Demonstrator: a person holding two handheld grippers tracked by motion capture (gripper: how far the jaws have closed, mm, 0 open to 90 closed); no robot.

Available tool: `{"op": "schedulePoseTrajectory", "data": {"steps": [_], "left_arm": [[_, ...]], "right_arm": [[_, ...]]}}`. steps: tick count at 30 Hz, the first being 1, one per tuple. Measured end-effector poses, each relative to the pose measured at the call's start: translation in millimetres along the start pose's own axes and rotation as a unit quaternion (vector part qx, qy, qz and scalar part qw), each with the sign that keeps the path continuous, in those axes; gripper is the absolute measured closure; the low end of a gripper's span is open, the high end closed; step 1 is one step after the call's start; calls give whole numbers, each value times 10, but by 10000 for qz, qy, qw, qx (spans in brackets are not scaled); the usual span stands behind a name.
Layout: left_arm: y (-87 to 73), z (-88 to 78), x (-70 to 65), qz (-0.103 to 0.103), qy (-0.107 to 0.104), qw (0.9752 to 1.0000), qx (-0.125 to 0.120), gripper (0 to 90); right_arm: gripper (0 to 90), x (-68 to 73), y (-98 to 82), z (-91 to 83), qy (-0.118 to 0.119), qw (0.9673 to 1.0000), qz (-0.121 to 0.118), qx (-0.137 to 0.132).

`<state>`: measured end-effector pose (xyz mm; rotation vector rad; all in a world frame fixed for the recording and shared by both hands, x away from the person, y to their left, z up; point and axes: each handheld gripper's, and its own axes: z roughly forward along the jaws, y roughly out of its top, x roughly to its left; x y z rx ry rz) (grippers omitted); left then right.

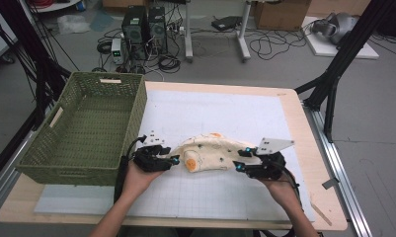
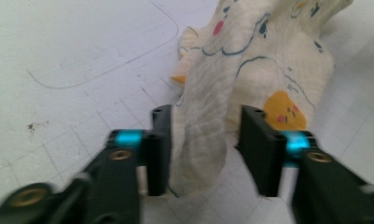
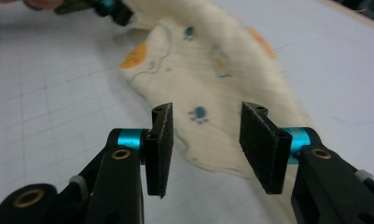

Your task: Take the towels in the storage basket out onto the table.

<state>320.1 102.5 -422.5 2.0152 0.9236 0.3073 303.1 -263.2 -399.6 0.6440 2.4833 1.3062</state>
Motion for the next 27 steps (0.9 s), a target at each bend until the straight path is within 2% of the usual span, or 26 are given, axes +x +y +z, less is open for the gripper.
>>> {"op": "schedulePoseTrajectory", "data": {"steps": [4, 7, 10, 12, 14, 18, 21, 25, 27], "left_arm": [[-7, 63, 11, 36, -70, 9999, 73, 823], [-6, 68, 1, 35, -149, 9999, 62, 850], [-1, 29, 6, 36, -188, 9998, 13, 852], [0, 9, 8, 32, -194, 9998, 6, 851], [3, -15, -4, 51, -219, 9997, -9, 853], [17, -64, -44, 25, -331, 9994, -87, 852], [16, -118, -100, 62, -507, 9986, -170, 829], [17, -194, -185, 158, -821, 9962, -228, 671], [23, -214, -230, 205, -925, 9952, -245, 622]], "right_arm": [[555, 110, 26, 295, 216, 9993, -178, 259], [597, 146, 30, 511, 294, 9979, -296, 492], [690, 158, 19, 685, 311, 9962, -381, 716], [776, 144, 10, 733, 355, 9959, -325, 764], [864, 125, 2, 747, 471, 9949, -366, 819], [878, 107, 8, 594, 671, 9955, -273, 611], [878, 127, 23, 376, 859, 9943, -357, 525], [878, 175, 24, -9, 1008, 9933, -443, 352], [878, 210, -6, -200, 1078, 9925, -461, 335]]}}
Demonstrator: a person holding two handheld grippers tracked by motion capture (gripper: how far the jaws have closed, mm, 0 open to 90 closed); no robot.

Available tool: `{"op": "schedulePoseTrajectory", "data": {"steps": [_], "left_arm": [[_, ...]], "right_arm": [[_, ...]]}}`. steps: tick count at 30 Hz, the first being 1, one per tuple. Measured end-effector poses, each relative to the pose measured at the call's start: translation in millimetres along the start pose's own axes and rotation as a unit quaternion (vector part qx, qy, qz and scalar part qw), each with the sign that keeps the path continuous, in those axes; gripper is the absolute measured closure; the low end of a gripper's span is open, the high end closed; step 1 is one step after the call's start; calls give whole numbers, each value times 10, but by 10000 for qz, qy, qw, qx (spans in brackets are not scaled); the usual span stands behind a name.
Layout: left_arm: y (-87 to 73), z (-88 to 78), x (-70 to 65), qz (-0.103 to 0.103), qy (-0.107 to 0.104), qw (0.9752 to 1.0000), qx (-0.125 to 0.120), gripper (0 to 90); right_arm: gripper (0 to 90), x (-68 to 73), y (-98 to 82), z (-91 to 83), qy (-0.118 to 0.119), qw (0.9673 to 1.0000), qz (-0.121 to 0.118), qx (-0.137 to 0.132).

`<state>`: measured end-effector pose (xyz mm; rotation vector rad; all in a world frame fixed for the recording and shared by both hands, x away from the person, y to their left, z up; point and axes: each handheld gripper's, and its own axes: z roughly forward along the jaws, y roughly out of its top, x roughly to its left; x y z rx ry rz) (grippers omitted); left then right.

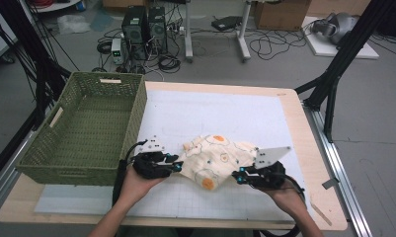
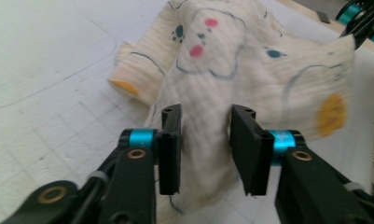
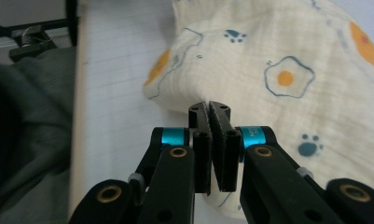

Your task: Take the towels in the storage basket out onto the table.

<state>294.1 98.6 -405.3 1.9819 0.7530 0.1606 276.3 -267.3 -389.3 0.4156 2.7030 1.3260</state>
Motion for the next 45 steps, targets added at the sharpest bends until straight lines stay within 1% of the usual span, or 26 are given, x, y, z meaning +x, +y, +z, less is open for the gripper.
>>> {"op": "schedulePoseTrajectory", "data": {"steps": [3, 5, 6, 7, 8, 9, 10, 13, 14, 15, 16, 17, 19, 20, 21, 23, 24, 27, 30, 34, 35, 38, 40, 41, 44, 45], "left_arm": [[18, 7, -50, 96, -112, 9999, 29, 579], [20, 21, -72, 138, -108, 9998, 6, 551], [19, 37, -73, 155, -84, 9998, 37, 550], [17, 58, -69, 165, -51, 9998, 79, 549], [13, 89, -60, 158, -11, 9998, 105, 548], [5, 123, -50, 126, 33, 9998, 145, 550], [-7, 160, -36, 79, 33, 9998, 196, 553], [-62, 265, -29, 162, 89, 9988, 454, 568], [-79, 285, -27, 158, 57, 9986, 505, 576], [-107, 314, -31, 176, 51, 9981, 583, 578], [-127, 340, -33, 209, 75, 9977, 637, 583], [-145, 367, -33, 222, 136, 9971, 710, 591], [-175, 424, -39, 306, 208, 9955, 868, 652], [-188, 436, -54, 413, 303, 9951, 843, 705], [-191, 439, -64, 464, 403, 9946, 831, 760], [-191, 428, -55, 472, 410, 9944, 853, 857], [-195, 418, -56, 447, 429, 9945, 842, 873], [-225, 359, -83, 471, 544, 9935, 880, 882], [-284, 257, -98, 417, 622, 9932, 889, 884], [-371, 69, -148, 339, 728, 9925, 921, 885], [-385, 37, -161, 338, 738, 9923, 931, 885], [-432, -84, -220, 381, 655, 9928, 931, 884], [-422, -117, -237, 422, 570, 9938, 859, 875], [-395, -127, -238, 464, 561, 9942, 794, 856], [-260, -114, -207, 435, 475, 9967, 500, 791], [-207, -96, -192, 483, 458, 9969, 410, 774]], "right_arm": [[878, 96, -95, -205, 152, 9998, -30, 120], [877, 132, -176, -306, 235, 9996, 2, 158], [871, 137, -219, -336, 385, 9992, 60, 129], [828, 140, -255, -358, 434, 9989, 81, 140], [774, 131, -281, -369, 393, 9991, 145, 92], [754, 109, -298, -366, 500, 9984, 255, 4], [722, 92, -304, -353, 518, 9983, 271, -31], [648, 9, -311, -263, 333, 9990, 292, 33], [636, -34, -321, -218, 227, 9992, 328, 69], [626, -67, -329, -179, 191, 9991, 373, 101], [609, -112, -342, -112, 183, 9987, 435, 179], [602, -148, -351, -57, 66, 9988, 427, 230], [586, -219, -367, 27, -96, 9981, 518, 323], [587, -262, -377, 60, -164, 9975, 584, 366], [590, -296, -390, 90, -223, 9969, 622, 421], [595, -356, -414, 143, -337, 9956, 687, 535], [599, -377, -421, 167, -378, 9948, 733, 605], [633, -397, -425, 242, -446, 9940, 675, 741], [653, -393, -402, 287, -489, 9946, 622, 669], [663, -373, -362, 350, -448, 9953, 568, 650], [676, -374, -355, 367, -382, 9958, 551, 620], [681, -359, -341, 381, -256, 9964, 537, 611], [681, -347, -338, 353, -231, 9963, 528, 630], [681, -350, -341, 332, -257, 9965, 549, 572], [678, -399, -339, 236, -427, 9960, 620, 484], [676, -424, -337, 195, -470, 9959, 638, 434]]}}
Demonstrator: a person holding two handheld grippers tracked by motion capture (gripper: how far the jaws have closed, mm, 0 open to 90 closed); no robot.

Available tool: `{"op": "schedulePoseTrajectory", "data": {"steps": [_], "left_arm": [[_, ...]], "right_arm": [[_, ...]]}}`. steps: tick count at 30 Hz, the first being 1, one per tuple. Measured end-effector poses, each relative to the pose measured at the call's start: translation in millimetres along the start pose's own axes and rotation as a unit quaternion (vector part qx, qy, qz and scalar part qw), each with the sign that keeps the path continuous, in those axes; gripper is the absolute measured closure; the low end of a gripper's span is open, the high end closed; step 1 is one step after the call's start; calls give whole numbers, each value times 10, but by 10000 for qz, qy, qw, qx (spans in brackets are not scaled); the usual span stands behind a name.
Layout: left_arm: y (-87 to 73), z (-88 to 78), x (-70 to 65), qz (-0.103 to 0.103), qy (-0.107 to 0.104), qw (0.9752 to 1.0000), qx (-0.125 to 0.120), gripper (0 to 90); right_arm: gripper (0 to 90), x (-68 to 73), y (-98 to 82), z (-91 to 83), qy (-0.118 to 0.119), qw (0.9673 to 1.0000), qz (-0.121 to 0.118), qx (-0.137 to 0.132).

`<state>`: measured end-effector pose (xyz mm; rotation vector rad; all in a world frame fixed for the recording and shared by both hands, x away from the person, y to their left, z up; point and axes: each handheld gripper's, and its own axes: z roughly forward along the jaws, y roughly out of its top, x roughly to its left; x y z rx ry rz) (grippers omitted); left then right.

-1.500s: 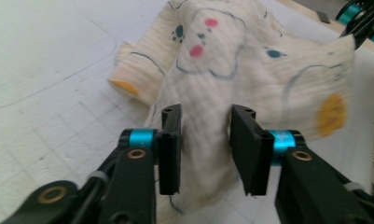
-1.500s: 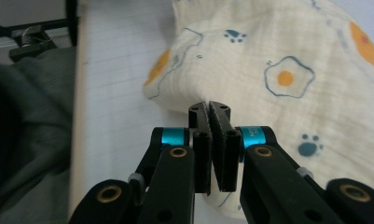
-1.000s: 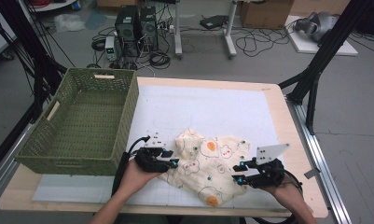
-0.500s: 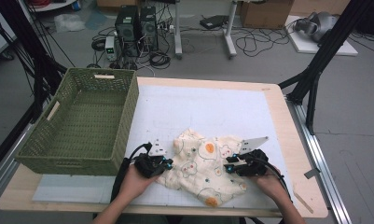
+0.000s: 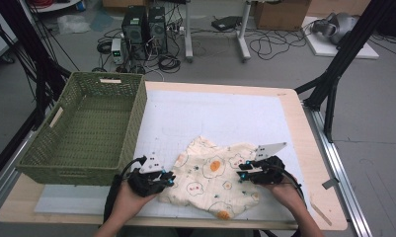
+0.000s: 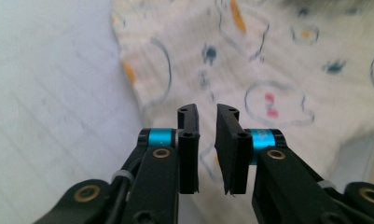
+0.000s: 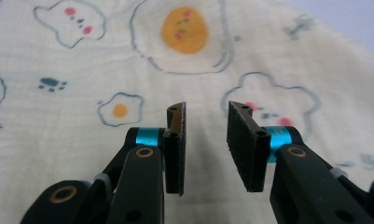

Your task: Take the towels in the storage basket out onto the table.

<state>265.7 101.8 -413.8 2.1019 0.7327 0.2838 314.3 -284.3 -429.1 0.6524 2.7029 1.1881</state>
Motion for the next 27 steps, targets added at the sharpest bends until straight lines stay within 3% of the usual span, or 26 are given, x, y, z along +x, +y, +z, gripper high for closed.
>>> {"op": "schedulePoseTrajectory", "data": {"steps": [3, 6, 12, 18, 20, 25, 27], "left_arm": [[176, 99, 85, -17, -13, 9997, -233, 746], [319, 237, 152, 32, 56, 9996, -272, 745], [533, 536, 267, 46, 218, 9990, -388, 803], [614, 848, 352, 14, 457, 9989, -38, 786], [602, 922, 386, -130, 553, 9984, 17, 776], [526, 1107, 466, -320, 922, 9940, 491, 688], [518, 1121, 480, -396, 921, 9940, 441, 692]], "right_arm": [[663, -94, 4, -110, -239, 9997, 76, -45], [653, -210, -28, -216, -430, 9988, 210, -109], [628, -316, -128, -256, -594, 9974, 411, -56], [605, -340, -241, -246, -701, 9961, 543, 15], [594, -360, -288, -240, -726, 9954, 629, 31], [591, -391, -315, -200, -726, 9951, 671, 67], [609, -389, -305, -176, -753, 9952, 612, 92]]}}
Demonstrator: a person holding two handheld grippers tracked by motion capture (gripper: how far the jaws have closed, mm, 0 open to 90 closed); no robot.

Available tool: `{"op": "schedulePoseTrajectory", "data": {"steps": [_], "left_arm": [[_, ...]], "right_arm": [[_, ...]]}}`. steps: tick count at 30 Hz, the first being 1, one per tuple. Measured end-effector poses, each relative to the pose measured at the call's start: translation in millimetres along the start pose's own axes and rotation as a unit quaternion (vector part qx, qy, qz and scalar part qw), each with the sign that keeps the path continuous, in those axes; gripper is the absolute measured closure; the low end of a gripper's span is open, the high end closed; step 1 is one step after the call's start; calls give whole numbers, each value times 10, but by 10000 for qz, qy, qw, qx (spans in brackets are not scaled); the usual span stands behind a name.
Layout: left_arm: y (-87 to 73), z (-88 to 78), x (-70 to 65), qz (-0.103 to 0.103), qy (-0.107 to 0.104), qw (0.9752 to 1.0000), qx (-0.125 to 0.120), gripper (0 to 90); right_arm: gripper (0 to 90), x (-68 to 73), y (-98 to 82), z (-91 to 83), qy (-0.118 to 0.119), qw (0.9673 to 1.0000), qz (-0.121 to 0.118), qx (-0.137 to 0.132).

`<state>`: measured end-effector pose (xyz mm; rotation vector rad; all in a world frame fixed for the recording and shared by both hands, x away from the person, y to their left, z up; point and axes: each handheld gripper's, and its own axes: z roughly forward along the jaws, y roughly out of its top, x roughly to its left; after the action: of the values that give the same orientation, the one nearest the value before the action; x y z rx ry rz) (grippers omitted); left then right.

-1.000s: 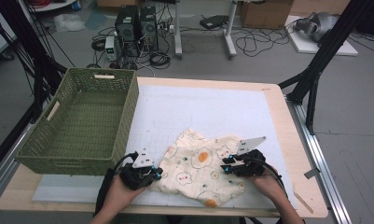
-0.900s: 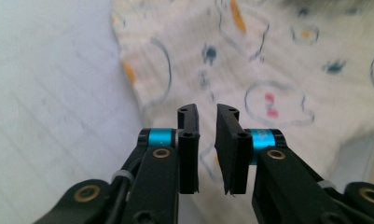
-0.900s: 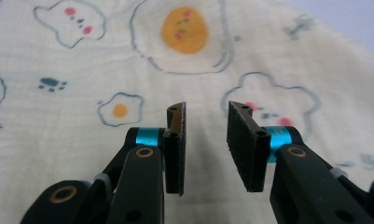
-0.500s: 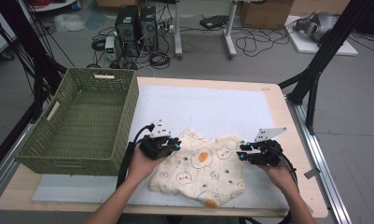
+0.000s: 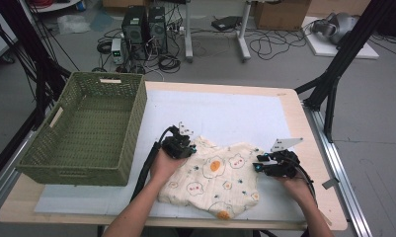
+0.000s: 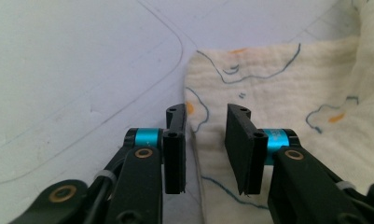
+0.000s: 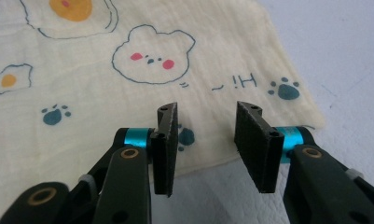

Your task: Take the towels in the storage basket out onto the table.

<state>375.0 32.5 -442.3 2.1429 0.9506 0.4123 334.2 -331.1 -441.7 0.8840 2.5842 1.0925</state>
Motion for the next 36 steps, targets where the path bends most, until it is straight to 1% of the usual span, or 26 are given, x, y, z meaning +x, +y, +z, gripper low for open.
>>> {"op": "schedulePoseTrajectory", "data": {"steps": [1, 3, 4, 5, 6, 7, 9, 11, 13, 14, 15, 16, 17, 18, 19, 20, 21, 22, 24, 26, 27, 29, 31, 33, 34, 36], "left_arm": [[3, 3, -9, 47, 1, 10000, -5, 715], [11, 10, -56, 200, 30, 9998, 5, 832], [22, 9, -72, 202, 71, 9998, 40, 867], [26, 2, -77, 184, 93, 9998, 55, 876], [26, -15, -71, 160, 186, 9997, 57, 880], [25, -45, -53, 144, 324, 9994, -12, 881], [40, -146, 16, -78, 568, 9977, -349, 882], [76, -260, 85, -227, 864, 9936, -691, 882], [106, -366, 167, -514, 1092, 9865, -1105, 882], [127, -398, 215, -618, 1181, 9834, -1228, 880], [140, -414, 255, -711, 1275, 9795, -1387, 868], [148, -421, 290, -805, 1336, 9762, -1509, 828], [148, -422, 322, -902, 1344, 9750, -1521, 764], [136, -423, 348, -961, 1278, 9759, -1485, 745], [123, -415, 359, -945, 1243, 9777, -1407, 743], [108, -407, 363, -860, 1185, 9807, -1298, 737], [93, -400, 359, -799, 1137, 9829, -1206, 727], [73, -397, 354, -780, 1074, 9843, -1161, 714], [34, -398, 330, -756, 930, 9868, -1088, 707], [15, -412, 285, -641, 757, 9905, -953, 691], [6, -429, 253, -554, 696, 9918, -919, 679], [-38, -481, 184, -431, 642, 9916, -1032, 679], [-84, -512, 136, -365, 499, 9937, -935, 676], [-151, -548, 76, -287, 422, 9947, -895, 669], [-188, -565, 47, -260, 359, 9951, -888, 668], [-261, -607, -17, -174, 279, 9964, -785, 653]], "right_arm": [[642, 5, 6, 4, -44, 10000, -10, 12], [708, 1, 13, 16, -53, 10000, -23, -2], [769, -4, 21, 26, 13, 10000, -28, -4], [832, -5, 28, 39, 72, 10000, -61, -3], [865, -6, 39, 52, 153, 9998, -98, -8], [878, -3, 54, 54, 190, 9998, -93, 29], [883, -28, 95, 57, 168, 9998, -127, 45], [886, -75, 197, 26, 56, 9999, -148, -21], [888, -139, 367, -29, -132, 9996, -186, -153], [888, -169, 468, -59, -279, 9989, -231, -281], [886, -211, 570, -85, -409, 9981, -215, -416], [877, -256, 662, -101, -478, 9973, -155, -529], [803, -294, 733, -100, -534, 9965, -93, -637], [743, -322, 776, -87, -602, 9957, -18, -702], [728, -345, 790, -65, -541, 9960, 15, -704], [701, -347, 783, -37, -484, 9967, 54, -656], [678, -345, 767, -5, -404, 9977, 67, -545], [667, -322, 741, 25, -297, 9985, 100, -438], [653, -250, 657, 62, -202, 9990, 12, -397], [617, -194, 603, 76, 88, 9997, 119, -202], [614, -143, 573, 59, 151, 9996, 33, -222], [608, -4, 511, -14, 109, 9991, -196, -357], [600, 96, 453, -72, 254, 9986, -273, -387], [596, 183, 389, -123, 351, 9980, -354, -399], [590, 241, 330, -153, 411, 9973, -383, -464], [580, 309, 231, -180, 535, 9965, -392, -503]]}}
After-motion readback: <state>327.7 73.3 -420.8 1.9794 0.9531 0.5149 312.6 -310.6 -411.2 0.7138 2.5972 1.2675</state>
